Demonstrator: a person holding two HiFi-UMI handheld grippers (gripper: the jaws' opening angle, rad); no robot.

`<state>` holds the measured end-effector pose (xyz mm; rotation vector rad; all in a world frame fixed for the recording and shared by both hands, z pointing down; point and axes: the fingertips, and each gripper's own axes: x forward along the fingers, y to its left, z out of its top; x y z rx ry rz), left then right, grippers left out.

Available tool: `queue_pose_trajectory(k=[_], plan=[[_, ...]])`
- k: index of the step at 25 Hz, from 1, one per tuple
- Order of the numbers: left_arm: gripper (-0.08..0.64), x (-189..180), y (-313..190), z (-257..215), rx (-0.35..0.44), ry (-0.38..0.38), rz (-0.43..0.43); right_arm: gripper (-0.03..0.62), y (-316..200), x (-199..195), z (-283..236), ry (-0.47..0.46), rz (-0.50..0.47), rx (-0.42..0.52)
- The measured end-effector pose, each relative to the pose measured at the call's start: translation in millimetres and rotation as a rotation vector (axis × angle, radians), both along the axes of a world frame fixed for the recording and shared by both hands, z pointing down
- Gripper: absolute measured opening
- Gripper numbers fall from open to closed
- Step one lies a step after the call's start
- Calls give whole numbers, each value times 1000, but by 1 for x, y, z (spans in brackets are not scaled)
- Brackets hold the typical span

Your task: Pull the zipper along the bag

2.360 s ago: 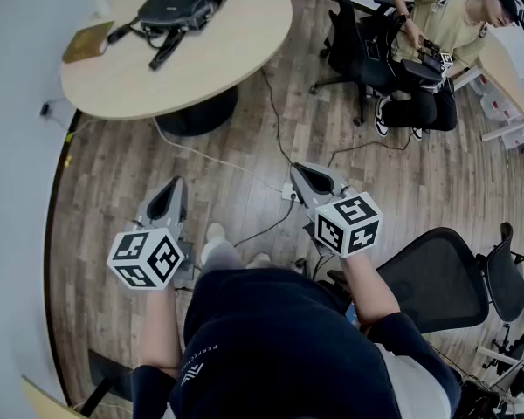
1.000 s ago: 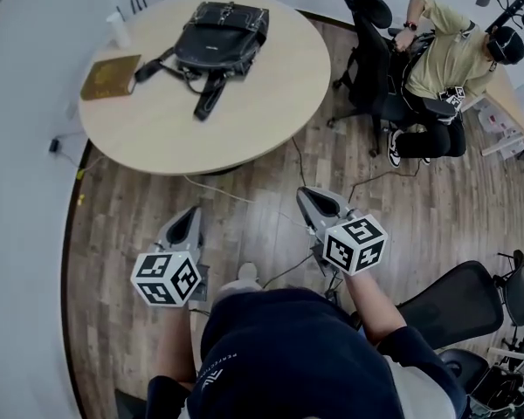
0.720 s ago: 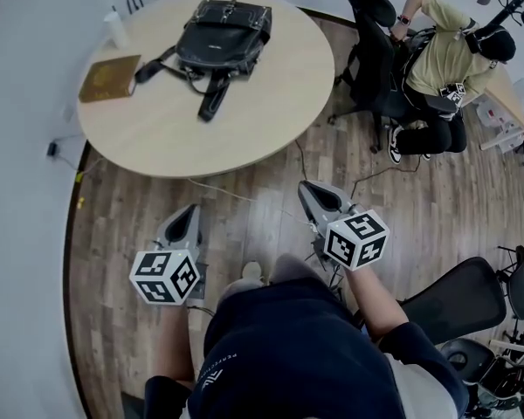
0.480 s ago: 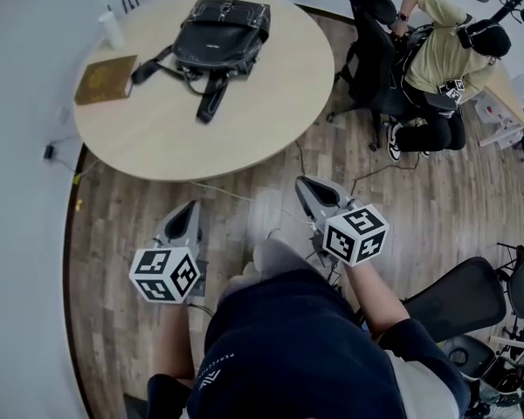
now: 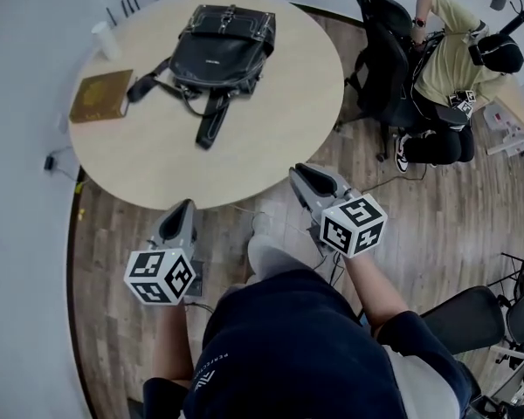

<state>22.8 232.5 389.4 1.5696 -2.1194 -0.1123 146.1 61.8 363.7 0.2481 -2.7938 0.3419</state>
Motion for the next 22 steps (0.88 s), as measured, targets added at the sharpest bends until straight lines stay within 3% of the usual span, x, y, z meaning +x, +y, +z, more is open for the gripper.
queue_pose_trajectory(k=[8, 16, 22], plan=[[15, -33, -66, -10, -40, -20, 32, 91, -57, -36, -5, -25, -9, -6], [15, -36, -132, -20, -48, -44, 105, 87, -85, -10, 7, -33, 54, -69], [15, -31, -154, -23, -70, -65, 135, 87, -102, -10, 19, -32, 66, -105]])
